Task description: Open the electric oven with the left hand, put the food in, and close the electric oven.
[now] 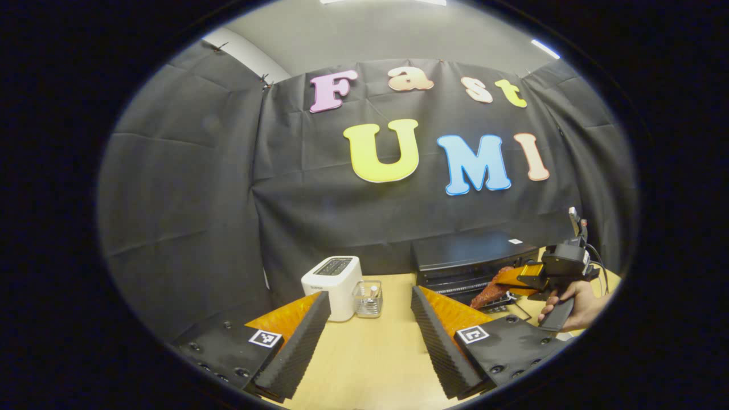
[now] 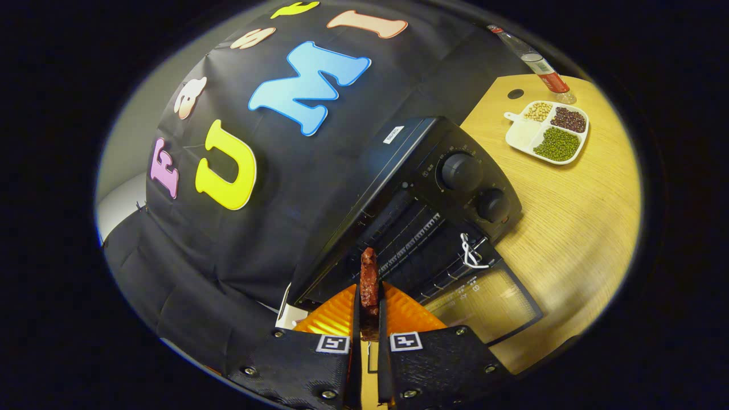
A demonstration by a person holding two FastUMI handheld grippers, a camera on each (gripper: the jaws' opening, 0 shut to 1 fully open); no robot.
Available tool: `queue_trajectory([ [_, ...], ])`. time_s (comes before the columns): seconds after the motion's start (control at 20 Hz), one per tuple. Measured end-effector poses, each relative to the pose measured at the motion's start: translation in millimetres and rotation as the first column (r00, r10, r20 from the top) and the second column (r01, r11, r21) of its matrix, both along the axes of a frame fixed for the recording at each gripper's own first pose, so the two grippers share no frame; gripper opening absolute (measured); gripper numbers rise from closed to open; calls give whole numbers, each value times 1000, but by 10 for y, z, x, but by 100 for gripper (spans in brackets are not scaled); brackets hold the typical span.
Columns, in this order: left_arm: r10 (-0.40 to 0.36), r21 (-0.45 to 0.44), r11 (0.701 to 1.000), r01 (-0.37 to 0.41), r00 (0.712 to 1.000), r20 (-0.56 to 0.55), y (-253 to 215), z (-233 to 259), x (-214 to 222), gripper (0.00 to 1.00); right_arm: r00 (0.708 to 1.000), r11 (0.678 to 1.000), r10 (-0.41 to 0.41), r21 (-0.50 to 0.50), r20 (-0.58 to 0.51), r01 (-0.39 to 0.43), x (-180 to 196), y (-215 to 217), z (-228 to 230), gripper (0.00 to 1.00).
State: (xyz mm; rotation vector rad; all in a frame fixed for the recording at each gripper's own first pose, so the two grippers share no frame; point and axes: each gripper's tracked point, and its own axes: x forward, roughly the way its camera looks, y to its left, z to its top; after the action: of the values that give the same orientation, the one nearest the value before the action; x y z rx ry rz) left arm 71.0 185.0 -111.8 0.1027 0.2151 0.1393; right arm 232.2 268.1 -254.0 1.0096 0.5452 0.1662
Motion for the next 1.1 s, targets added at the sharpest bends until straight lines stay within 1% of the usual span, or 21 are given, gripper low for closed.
queue_trajectory([
  [0.15, 23, 17, 1000, -23, 1000, -15, 155, -71, 15, 96, 999, 999, -43, 10, 15, 42, 203, 74, -72, 11],
  [0.2, 31, 18, 999, -30, 999, -19, 189, -88, 21, 90, 999, 999, -48, 10, 17, 48, 249, 117, -102, 12],
  [0.35, 49, 14, 999, -49, 998, -28, 279, -148, 50, 90, 998, 998, -56, 5, 35, 56, 366, 230, -164, 12],
  [0.45, 61, 18, 998, -60, 998, -35, 313, -162, 45, 90, 998, 998, -58, -19, 32, 59, 402, 262, -246, 12],
  [0.5, 64, 20, 998, -64, 997, -36, 330, -156, 49, 91, 998, 998, -57, -16, 22, 58, 405, 295, -269, 12],
  [0.65, 76, 32, 997, -75, 996, -39, 366, -157, 49, 100, 998, 997, -62, -34, 29, 63, 447, 256, -312, 11],
  [0.7, 82, 32, 996, -80, 996, -41, 374, -172, 47, 90, 997, 997, -69, -44, 20, 69, 456, 237, -330, 12],
  [0.75, 85, 26, 996, -84, 995, -43, 362, -187, 51, 91, 997, 996, -71, -53, 5, 71, 474, 189, -376, 13],
  [0.8, 86, 21, 996, -86, 995, -44, 355, -184, 54, 95, 996, 994, -82, -68, -19, 81, 465, 158, -447, 13],
  [0.85, 86, 18, 996, -85, 995, -42, 342, -183, 59, 100, 995, 993, -88, -79, -47, 84, 480, 87, -519, 21],
  [0.9, 84, 19, 996, -83, 996, -40, 324, -193, 57, 100, 995, 994, -86, -79, -59, 81, 462, 83, -542, 24],
  [1.0, 81, 21, 997, -80, 996, -44, 302, -216, 71, 100, 995, 991, -80, -113, -57, 74, 429, 43, -537, 36],
  [1.05, 80, 16, 997, -79, 996, -47, 287, -219, 81, 100, 996, 989, -76, -131, -44, 70, 412, 40, -511, 50],
  [1.1, 78, 10, 997, -78, 996, -45, 271, -226, 94, 100, 997, 986, -71, -153, -34, 65, 406, 27, -500, 58],
])
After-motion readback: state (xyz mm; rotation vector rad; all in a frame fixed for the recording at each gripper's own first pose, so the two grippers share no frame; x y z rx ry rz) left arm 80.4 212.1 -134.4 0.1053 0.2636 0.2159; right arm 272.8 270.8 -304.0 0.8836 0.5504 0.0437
